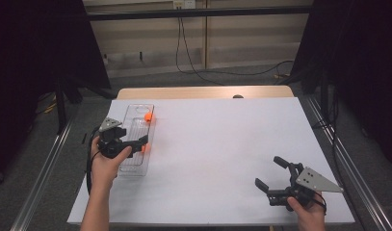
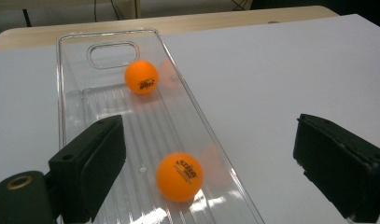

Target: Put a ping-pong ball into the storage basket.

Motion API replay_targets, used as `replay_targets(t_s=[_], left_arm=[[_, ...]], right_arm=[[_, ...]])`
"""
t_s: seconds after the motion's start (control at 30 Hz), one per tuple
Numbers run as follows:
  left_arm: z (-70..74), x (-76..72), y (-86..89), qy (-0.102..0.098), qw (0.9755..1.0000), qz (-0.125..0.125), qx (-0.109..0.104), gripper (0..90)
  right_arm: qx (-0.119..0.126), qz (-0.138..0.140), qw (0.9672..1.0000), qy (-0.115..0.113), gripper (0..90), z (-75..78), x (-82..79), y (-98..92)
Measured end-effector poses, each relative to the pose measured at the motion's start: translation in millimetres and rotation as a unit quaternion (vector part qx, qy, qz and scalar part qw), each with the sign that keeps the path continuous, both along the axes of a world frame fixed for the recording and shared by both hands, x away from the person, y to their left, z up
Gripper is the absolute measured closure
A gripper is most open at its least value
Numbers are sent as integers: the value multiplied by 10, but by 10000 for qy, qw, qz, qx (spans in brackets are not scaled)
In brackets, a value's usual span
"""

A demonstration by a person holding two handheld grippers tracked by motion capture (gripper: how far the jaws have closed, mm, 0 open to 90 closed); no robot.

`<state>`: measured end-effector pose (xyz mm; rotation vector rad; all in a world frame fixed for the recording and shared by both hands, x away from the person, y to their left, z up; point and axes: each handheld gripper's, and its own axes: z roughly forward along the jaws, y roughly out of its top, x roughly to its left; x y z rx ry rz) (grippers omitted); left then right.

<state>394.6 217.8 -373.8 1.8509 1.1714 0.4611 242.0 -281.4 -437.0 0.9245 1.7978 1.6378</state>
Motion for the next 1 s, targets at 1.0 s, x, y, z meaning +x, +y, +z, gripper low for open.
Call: replay_targets(t_s=[1.0], left_arm=[[-172,-385,46,-578,9964,-419,-462,33]], right_arm=[[-33,0,10000,6,16,-3,7,3]])
